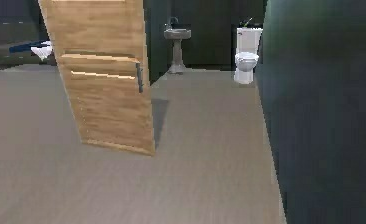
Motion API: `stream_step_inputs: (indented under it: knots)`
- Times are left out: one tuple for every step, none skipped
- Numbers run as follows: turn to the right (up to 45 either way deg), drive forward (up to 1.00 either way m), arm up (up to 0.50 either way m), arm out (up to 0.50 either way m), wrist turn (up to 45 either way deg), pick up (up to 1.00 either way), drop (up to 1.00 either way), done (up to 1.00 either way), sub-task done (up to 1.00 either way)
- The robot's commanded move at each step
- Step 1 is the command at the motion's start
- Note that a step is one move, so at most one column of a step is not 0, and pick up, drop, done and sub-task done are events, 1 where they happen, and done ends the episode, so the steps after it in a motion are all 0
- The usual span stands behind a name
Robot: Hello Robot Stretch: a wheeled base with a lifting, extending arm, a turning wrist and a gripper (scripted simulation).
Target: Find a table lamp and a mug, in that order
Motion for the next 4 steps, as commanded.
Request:
stream_step_inputs:
  knots:
    - [-42.0,0.0,0.0,0.0,0.0,0.0,0.0,0.0,0.0]
    - [0.0,0.7,0.0,0.0,0.0,0.0,0.0,0.0,0.0]
    - [-30.0,0.0,0.0,0.0,0.0,0.0,0.0,0.0,0.0]
    - [0.0,0.4,0.0,0.0,0.0,0.0,0.0,0.0,0.0]
